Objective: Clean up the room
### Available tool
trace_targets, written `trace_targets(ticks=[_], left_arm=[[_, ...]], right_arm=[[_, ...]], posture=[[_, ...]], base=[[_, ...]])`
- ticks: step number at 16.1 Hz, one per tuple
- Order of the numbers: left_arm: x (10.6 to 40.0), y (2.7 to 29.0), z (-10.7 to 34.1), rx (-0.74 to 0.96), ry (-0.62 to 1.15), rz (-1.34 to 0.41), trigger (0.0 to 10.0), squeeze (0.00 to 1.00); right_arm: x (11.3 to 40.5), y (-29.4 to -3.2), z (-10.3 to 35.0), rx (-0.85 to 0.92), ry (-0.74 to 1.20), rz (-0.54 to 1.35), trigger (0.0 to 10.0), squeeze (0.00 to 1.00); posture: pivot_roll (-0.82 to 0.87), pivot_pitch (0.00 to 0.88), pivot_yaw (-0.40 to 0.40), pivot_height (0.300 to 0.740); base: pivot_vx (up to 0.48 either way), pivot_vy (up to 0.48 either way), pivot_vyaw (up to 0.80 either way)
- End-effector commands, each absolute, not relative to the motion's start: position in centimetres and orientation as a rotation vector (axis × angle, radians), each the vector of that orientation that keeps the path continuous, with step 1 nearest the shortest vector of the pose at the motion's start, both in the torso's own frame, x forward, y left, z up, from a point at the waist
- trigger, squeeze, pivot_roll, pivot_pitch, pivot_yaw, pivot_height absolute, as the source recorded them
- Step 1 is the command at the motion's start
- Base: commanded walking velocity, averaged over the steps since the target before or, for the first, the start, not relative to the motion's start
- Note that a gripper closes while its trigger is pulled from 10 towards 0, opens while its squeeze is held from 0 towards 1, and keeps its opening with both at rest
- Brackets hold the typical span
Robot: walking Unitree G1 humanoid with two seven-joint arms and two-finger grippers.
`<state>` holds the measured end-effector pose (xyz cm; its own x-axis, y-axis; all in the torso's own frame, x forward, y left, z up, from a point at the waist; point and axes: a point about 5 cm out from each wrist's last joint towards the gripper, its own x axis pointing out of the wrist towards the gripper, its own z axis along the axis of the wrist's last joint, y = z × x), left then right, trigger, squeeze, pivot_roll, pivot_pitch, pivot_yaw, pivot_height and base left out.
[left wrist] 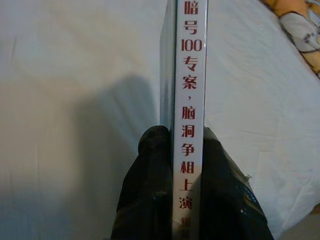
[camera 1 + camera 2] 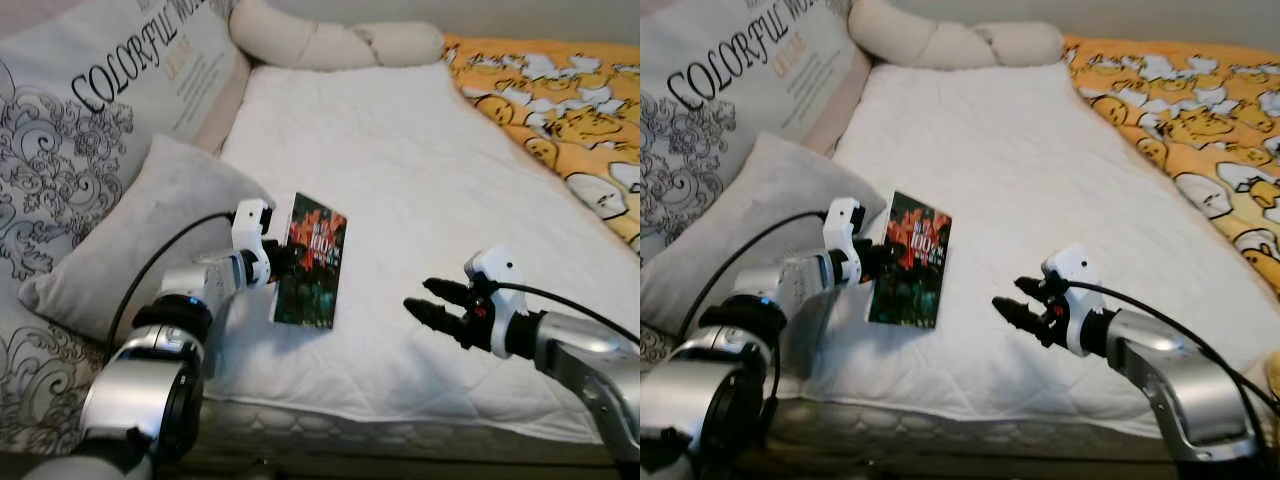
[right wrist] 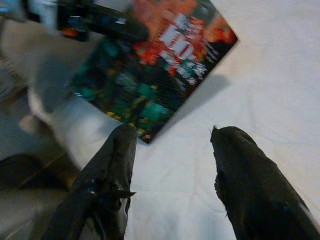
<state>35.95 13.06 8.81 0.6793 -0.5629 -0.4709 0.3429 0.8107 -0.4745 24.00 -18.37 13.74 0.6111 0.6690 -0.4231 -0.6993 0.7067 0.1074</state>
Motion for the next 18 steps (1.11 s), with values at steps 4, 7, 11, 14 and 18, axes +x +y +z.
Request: trace_targets(ticks=[4, 7, 11, 14, 18], left_arm=[[35.6, 12.1, 7.6, -0.368, 0.681, -0.484, 10.0, 0.00], [35.6, 12.5, 6.9, -0.209, 0.655, -0.450, 10.0, 0.00], [35.8, 12.1, 7.0, 0.018, 0.586, -0.482, 10.0, 0.88], [36.1, 12.0, 7.2, 0.102, 0.565, -0.466, 10.0, 1.00], [36.3, 13.4, 7.2, 0.196, 0.564, -0.364, 10.0, 0.40]], right_arm=[[21.9, -18.2, 14.3, -0.078, 0.527, 0.880, 10.0, 0.00], [21.0, -18.3, 15.0, -0.097, 0.550, 0.878, 10.0, 0.00], [20.0, -18.0, 15.0, -0.094, 0.573, 0.867, 10.0, 0.00], [19.7, -17.8, 14.9, -0.090, 0.578, 0.846, 10.0, 0.00], [19.7, -17.6, 15.0, -0.089, 0.572, 0.819, 10.0, 0.00]], posture=[[-0.21, 0.000, 0.019, 0.740], [-0.24, 0.000, 0.014, 0.740], [-0.28, 0.000, 0.014, 0.740], [-0.29, 0.000, 0.019, 0.740], [-0.29, 0.001, 0.022, 0.740]], base=[[0.000, 0.000, 0.00], [0.000, 0.000, 0.00], [0.000, 0.000, 0.00], [0.000, 0.000, 0.00], [0.000, 0.000, 0.00]])
